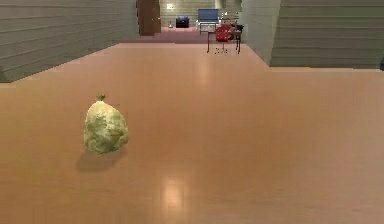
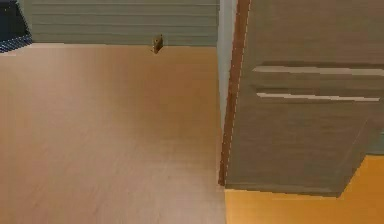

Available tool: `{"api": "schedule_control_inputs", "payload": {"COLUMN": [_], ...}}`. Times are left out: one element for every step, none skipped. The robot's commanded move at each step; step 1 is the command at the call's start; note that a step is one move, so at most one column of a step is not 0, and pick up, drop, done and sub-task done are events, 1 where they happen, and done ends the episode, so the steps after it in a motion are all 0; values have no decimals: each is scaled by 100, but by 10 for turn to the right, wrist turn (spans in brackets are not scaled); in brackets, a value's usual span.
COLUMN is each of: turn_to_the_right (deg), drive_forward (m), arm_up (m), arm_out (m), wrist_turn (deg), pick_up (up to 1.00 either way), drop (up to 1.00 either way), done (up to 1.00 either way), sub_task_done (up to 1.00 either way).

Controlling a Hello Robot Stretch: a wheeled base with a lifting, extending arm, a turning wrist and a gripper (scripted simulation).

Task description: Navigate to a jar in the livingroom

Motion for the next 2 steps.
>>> {"api": "schedule_control_inputs", "payload": {"turn_to_the_right": [0,0], "drive_forward": [100,100], "arm_up": [0,0], "arm_out": [0,0], "wrist_turn": [0,0], "pick_up": [0,0], "drop": [0,0], "done": [0,0], "sub_task_done": [0,0]}}
